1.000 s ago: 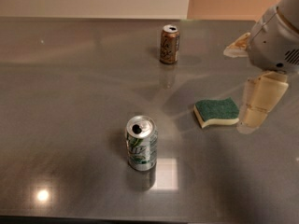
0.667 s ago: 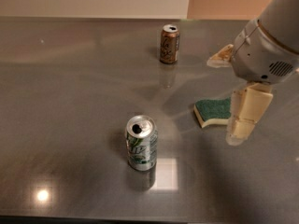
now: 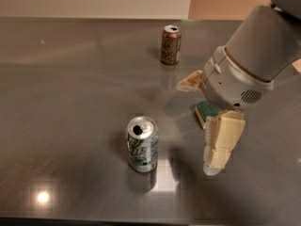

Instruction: Move 7up can near orange can

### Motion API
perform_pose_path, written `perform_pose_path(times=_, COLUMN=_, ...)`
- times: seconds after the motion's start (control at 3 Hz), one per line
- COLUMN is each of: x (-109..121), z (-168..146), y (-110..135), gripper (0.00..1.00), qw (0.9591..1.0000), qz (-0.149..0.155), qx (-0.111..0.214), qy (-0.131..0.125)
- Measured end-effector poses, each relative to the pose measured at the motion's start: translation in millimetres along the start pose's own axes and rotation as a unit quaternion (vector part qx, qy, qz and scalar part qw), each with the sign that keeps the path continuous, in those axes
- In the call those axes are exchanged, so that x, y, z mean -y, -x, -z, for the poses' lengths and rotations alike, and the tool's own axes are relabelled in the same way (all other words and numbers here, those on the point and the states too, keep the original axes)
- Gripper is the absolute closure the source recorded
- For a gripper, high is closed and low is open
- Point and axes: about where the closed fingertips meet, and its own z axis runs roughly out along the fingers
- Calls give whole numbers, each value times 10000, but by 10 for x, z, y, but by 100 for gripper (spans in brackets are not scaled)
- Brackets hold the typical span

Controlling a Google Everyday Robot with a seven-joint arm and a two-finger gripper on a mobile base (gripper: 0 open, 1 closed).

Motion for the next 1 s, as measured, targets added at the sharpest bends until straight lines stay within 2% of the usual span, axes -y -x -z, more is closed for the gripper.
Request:
perform_pose_path(times=0.33, x=-65, z=-147, y=273, gripper=0, qw=9992, qz=224, qx=280, qy=189)
perform_pose_path(times=1.0, x=-81, z=-392, y=627, gripper=0, qw=9962, qz=630, qx=477, qy=363)
